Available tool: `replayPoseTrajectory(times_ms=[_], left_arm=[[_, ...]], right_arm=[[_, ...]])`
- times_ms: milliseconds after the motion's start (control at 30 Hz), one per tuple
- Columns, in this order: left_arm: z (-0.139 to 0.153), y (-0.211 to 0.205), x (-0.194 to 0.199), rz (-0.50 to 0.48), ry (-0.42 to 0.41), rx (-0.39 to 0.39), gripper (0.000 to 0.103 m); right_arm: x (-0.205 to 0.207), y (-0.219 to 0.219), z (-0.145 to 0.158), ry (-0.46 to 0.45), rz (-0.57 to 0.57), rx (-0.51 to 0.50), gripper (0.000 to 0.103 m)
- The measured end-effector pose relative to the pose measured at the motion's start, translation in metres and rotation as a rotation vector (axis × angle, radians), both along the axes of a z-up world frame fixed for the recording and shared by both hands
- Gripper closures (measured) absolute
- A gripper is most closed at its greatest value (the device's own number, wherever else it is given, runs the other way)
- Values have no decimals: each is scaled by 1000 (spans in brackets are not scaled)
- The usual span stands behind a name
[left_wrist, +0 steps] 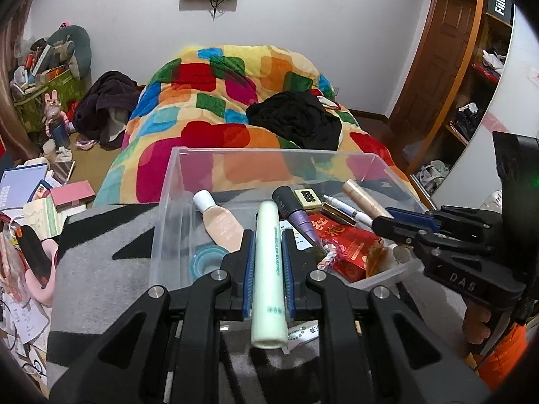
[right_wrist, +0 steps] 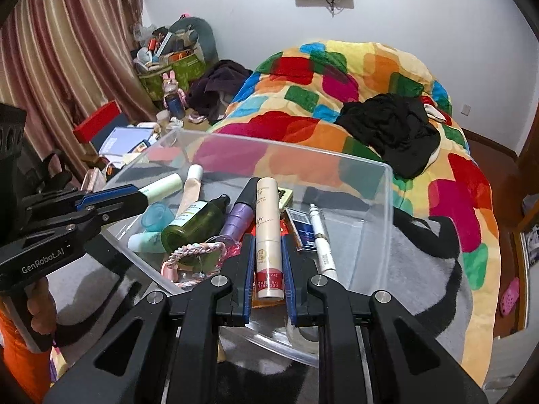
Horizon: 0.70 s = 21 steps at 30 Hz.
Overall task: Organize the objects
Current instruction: 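Carry pale green tube with left gripper while right gripper carries beige tube, release both into box, then grasp white toothpaste tube with left gripper while right gripper grasps AB eraser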
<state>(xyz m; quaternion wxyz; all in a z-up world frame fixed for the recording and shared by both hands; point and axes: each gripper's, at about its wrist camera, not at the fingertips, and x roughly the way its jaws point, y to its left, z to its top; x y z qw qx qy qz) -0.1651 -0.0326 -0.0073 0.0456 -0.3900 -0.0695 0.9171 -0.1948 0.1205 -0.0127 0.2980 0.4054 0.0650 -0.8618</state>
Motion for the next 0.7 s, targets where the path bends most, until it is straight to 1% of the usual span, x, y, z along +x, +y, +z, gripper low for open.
replayPoseTrajectory(times_ms=[167,300,367,433,567,667,700], left_arm=[[7,3,8,-8,26,-8,87],[14,7,15,-15,44,-27,87],[18,9,19,-17,55,-31,85],[21,10,23,-18,66,-34,79],[24,14,34,-25,82,-53,75],[24,16,41,-25,90,-65,64],[24,16,44,-23,93,-66,60]], right_arm=[[5,-6,-2,-1,32,15,89],[9,-1,3,-2,31,-5,88],[13,2,7,2,34,-17,88],[18,5,11,12,35,-25,86],[29,11,19,28,43,-43,83],[37,17,23,41,51,-50,80],[40,18,24,45,54,-48,77]])
